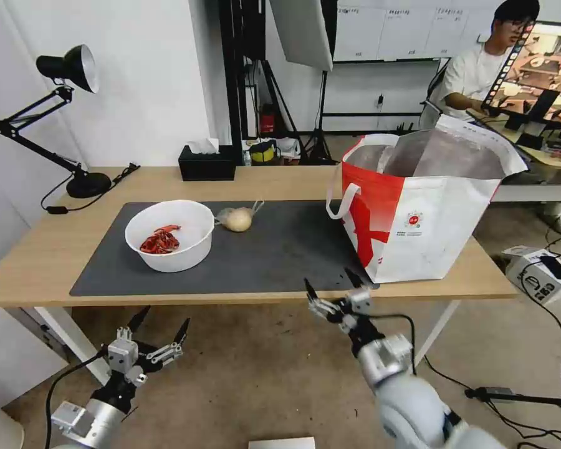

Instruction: Pick up the trash from the table and place it into the takeout bag.

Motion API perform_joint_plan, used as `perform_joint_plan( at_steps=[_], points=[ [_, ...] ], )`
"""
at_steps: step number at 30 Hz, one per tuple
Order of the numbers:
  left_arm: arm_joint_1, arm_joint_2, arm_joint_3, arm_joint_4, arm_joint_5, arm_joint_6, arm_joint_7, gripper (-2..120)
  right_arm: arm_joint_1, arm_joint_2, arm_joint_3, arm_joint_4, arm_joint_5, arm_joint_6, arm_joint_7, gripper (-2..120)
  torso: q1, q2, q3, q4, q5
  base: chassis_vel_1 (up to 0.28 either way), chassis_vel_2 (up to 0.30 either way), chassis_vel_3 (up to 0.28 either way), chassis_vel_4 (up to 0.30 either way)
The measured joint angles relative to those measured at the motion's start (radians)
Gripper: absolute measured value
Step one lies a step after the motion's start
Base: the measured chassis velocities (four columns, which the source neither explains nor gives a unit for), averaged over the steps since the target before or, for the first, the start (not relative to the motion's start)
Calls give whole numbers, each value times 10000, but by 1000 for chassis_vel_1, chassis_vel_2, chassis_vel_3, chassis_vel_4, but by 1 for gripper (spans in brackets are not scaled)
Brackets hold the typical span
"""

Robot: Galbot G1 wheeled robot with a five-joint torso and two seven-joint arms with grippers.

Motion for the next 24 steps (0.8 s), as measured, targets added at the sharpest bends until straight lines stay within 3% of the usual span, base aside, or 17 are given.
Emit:
perform_joint_plan(
  at_steps=[6, 8, 11, 24],
  points=[
    [8, -12, -25, 38, -6, -4, -5, 100, 2500, 771, -1420, -1401, 1072, -558, 98, 100, 0, 0, 0, -1, -1, 0, 0, 0, 0],
    [2, -36, -22, 72, -3, -8, -9, 100, 3913, 1405, -2099, -2477, 1306, -842, 200, 100, 1, 0, 1, 2, -2, 0, 0, 0, 0],
    [-1, -56, -23, 80, -1, -9, -13, 100, 4798, 1943, -2486, -3417, 1370, -945, 278, 100, 1, -1, 1, 2, -1, 0, 0, 0, 0],
    [13, -105, -123, 99, -12, -41, -21, 100, 7051, 4353, -3167, -7544, 1575, -1553, -178, 100, 1, 0, 0, 0, -2, 0, 0, 0, 0]
  ],
)
